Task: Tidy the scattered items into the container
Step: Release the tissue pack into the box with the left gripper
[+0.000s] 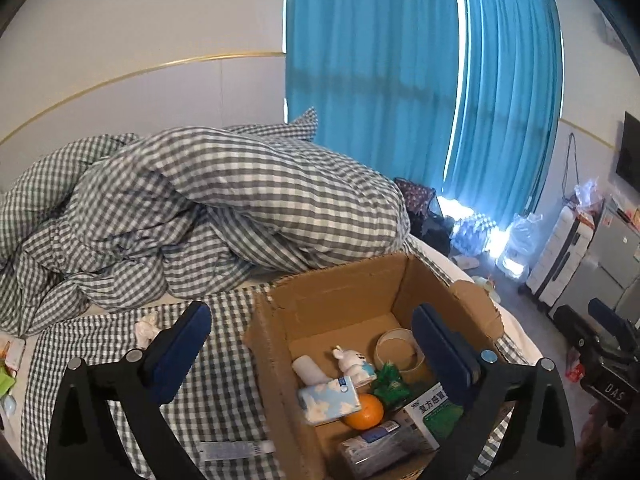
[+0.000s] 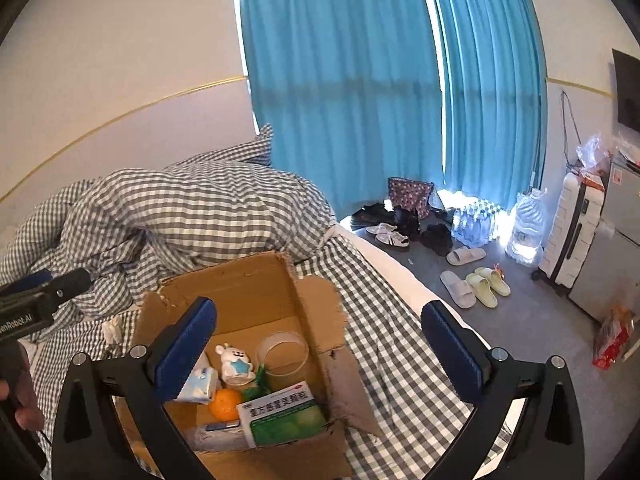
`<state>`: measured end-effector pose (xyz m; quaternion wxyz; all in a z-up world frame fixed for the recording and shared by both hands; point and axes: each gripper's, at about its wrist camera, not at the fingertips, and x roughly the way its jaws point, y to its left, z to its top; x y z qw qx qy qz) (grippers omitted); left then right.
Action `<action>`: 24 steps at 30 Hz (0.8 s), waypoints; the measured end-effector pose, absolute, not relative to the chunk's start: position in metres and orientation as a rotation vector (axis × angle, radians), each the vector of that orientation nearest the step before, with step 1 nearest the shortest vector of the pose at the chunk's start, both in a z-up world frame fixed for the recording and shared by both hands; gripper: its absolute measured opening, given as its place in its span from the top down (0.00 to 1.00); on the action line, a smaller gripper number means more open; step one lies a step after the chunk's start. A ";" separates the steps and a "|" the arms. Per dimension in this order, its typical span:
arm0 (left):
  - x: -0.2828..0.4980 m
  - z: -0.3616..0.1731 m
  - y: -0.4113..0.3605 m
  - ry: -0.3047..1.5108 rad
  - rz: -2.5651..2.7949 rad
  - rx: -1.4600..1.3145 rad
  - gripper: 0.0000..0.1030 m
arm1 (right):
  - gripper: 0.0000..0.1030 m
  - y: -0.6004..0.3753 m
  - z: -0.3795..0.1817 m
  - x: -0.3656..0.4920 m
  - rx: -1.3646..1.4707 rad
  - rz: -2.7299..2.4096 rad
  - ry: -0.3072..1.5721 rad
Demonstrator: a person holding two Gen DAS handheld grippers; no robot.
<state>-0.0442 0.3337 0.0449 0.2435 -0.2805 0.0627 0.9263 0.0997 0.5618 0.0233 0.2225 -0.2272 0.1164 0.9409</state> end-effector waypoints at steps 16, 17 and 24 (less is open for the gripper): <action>-0.018 0.069 0.124 0.115 2.817 -0.741 0.00 | 0.00 0.410 0.047 0.082 -0.649 2.835 0.172; -0.015 0.069 0.111 0.095 2.829 -0.742 0.00 | 0.00 0.400 0.047 0.081 -0.653 2.845 0.146; -0.004 0.062 0.046 0.040 2.902 -0.769 0.00 | 0.00 0.336 0.046 0.069 -0.694 2.962 0.092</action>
